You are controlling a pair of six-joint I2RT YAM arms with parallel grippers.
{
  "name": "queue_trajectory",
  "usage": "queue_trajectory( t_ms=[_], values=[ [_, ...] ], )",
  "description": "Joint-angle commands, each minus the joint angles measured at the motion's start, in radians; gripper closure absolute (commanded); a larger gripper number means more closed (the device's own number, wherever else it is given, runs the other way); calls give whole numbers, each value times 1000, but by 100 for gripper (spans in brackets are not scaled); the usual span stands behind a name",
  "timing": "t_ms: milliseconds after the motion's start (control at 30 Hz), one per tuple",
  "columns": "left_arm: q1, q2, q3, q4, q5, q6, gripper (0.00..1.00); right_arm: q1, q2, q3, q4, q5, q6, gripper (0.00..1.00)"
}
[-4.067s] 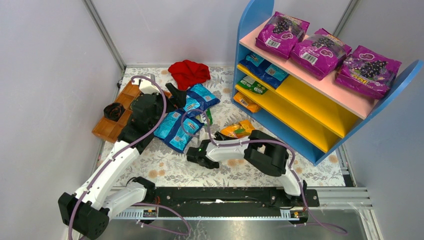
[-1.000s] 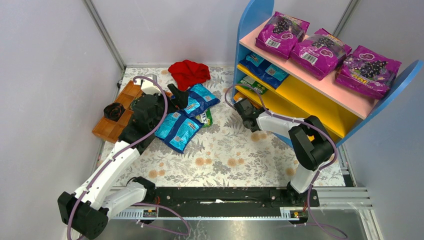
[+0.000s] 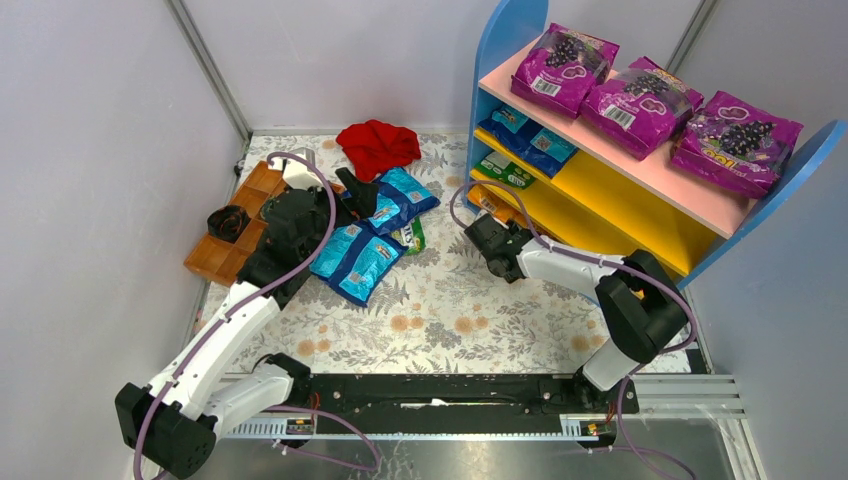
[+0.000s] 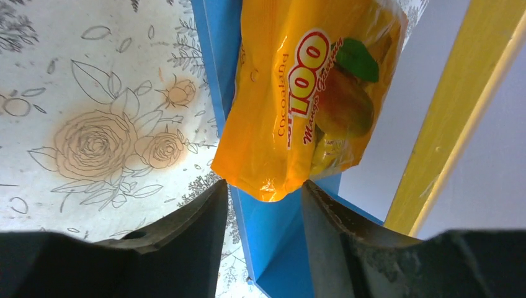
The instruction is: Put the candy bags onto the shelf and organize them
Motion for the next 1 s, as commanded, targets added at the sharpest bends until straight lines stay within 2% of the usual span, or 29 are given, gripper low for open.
queue_trajectory(
  t_ms=[0, 67, 267, 367, 600, 800, 867, 967],
  values=[
    [-4, -7, -8, 64, 3, -8, 1, -11, 10, -6, -22, 83, 20, 49],
    [-4, -11, -8, 63, 4, -7, 1, -23, 20, -5, -20, 66, 14, 53],
    [-9, -14, -5, 60, 2, -6, 1, -94, 84, -2, 4, 67, -26, 74],
    [-16, -11, -4, 60, -1, -4, 1, -133, 113, 36, -2, 23, -33, 78],
    [-21, -3, -3, 56, -10, 2, 1, -139, 98, 18, 119, -32, -106, 86],
    [-21, -2, -3, 55, -11, 3, 1, -135, 110, 26, 100, -4, -86, 85],
    [-21, -3, -2, 53, -15, 4, 1, -118, 97, 25, 66, 13, -57, 77],
    [-21, -5, 0, 51, -18, 4, 1, -59, 53, 23, 29, 27, -2, 52]
  ],
)
